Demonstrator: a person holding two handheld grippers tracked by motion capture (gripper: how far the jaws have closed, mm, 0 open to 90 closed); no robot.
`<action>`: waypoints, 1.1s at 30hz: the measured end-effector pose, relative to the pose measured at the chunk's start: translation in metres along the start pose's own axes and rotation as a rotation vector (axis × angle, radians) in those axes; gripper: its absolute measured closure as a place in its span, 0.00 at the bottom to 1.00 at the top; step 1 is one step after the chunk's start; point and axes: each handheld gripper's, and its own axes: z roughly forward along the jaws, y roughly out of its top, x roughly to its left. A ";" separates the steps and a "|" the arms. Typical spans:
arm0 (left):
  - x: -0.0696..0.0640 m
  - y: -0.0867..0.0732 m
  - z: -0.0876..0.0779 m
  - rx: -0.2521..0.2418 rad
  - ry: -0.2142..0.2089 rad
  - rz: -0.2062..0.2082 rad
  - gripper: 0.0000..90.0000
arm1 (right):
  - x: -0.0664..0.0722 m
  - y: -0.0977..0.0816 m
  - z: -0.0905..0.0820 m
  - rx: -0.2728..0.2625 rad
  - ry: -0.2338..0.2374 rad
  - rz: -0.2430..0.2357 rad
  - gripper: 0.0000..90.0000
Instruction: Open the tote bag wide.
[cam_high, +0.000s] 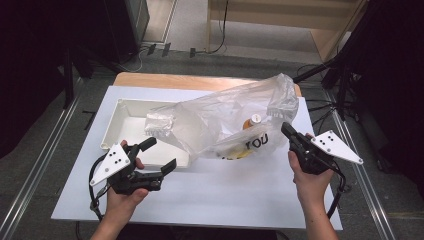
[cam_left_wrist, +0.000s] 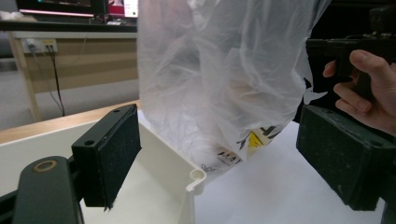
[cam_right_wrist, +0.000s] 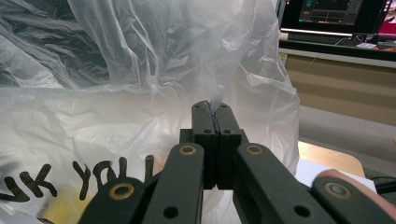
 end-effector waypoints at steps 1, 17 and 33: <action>-0.003 0.002 0.004 -0.005 -0.007 0.001 0.16 | 0.000 0.000 0.001 0.000 0.001 0.003 1.00; -0.011 0.015 0.039 -0.029 0.045 0.029 0.74 | -0.002 -0.002 0.005 0.016 0.000 -0.001 1.00; -0.003 -0.003 0.086 0.094 0.000 -0.026 1.00 | -0.017 -0.024 0.021 0.096 -0.041 0.033 1.00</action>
